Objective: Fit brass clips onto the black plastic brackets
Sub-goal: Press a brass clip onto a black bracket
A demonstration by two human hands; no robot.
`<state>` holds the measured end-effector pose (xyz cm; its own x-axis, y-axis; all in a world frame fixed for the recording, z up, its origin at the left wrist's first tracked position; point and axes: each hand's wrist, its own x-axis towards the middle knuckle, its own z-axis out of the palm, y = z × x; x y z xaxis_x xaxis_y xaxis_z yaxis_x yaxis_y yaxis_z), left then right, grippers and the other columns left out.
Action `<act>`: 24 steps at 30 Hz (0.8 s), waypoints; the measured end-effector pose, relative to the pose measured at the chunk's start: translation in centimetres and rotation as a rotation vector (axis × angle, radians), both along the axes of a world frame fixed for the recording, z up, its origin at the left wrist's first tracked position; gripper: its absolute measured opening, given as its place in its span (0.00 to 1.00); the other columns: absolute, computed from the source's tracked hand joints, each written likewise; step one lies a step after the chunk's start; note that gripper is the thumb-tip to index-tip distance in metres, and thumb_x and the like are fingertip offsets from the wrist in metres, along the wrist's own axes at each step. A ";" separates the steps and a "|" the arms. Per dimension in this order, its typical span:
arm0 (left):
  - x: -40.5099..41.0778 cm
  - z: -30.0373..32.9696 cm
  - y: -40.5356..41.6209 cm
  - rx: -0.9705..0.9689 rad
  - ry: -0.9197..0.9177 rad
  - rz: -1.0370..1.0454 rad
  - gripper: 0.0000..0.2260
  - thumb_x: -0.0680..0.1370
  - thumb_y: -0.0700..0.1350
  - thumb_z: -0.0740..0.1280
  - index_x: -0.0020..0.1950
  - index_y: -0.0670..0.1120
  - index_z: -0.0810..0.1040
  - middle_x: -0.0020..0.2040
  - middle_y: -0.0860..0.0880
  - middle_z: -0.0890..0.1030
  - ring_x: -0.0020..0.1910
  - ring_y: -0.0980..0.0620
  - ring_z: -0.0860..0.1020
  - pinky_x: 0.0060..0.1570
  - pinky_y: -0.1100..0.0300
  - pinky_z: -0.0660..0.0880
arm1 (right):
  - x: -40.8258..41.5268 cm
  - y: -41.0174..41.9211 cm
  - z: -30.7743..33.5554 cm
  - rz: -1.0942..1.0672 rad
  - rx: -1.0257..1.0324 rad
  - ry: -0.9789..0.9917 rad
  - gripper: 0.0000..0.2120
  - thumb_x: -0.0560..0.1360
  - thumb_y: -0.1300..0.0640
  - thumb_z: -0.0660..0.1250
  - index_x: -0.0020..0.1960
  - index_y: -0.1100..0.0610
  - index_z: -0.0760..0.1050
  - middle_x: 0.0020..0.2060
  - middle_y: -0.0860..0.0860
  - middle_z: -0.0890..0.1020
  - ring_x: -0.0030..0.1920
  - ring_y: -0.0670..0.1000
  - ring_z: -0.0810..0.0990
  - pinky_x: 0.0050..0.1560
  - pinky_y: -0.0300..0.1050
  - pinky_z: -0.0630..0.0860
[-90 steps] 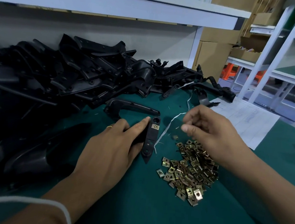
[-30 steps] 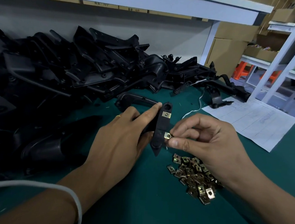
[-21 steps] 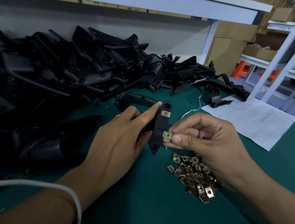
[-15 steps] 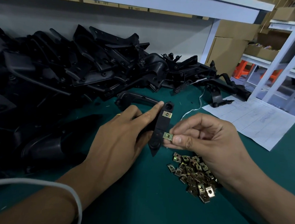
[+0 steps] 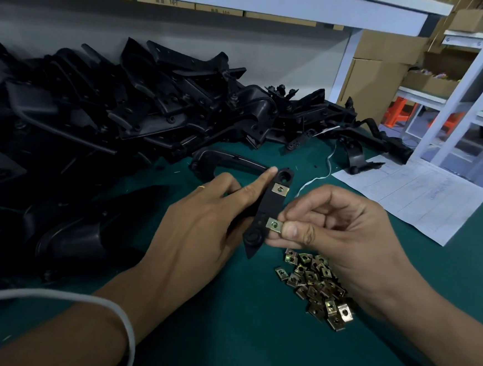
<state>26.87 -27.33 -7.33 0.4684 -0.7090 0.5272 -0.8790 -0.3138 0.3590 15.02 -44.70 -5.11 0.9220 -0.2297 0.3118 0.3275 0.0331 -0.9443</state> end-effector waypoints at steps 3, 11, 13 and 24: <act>0.1 0.0 0.1 -0.024 0.000 -0.049 0.24 0.80 0.49 0.61 0.76 0.52 0.74 0.50 0.54 0.74 0.41 0.53 0.74 0.36 0.60 0.69 | 0.1 0.1 -0.1 0.051 0.100 0.038 0.11 0.67 0.68 0.76 0.48 0.62 0.81 0.45 0.63 0.84 0.43 0.61 0.88 0.47 0.53 0.85; 0.0 0.0 0.2 -0.003 -0.027 -0.041 0.25 0.79 0.51 0.57 0.78 0.55 0.71 0.52 0.55 0.74 0.43 0.54 0.75 0.36 0.53 0.76 | 0.5 0.2 -0.7 -0.031 -0.019 0.086 0.20 0.69 0.66 0.75 0.58 0.68 0.73 0.49 0.62 0.82 0.41 0.62 0.85 0.47 0.52 0.84; -0.1 0.1 0.1 0.000 -0.049 -0.036 0.25 0.79 0.51 0.58 0.77 0.57 0.70 0.52 0.54 0.74 0.43 0.54 0.74 0.35 0.51 0.76 | 0.4 0.1 -0.8 -0.077 -0.083 0.097 0.22 0.69 0.63 0.78 0.59 0.66 0.74 0.48 0.61 0.82 0.38 0.59 0.84 0.46 0.49 0.83; -0.3 0.1 -0.3 0.011 -0.129 0.085 0.26 0.83 0.54 0.58 0.83 0.57 0.63 0.51 0.53 0.74 0.40 0.52 0.75 0.31 0.53 0.75 | 0.0 -0.9 0.1 -0.053 -0.257 0.101 0.10 0.77 0.58 0.72 0.55 0.62 0.78 0.41 0.57 0.83 0.38 0.54 0.83 0.43 0.47 0.82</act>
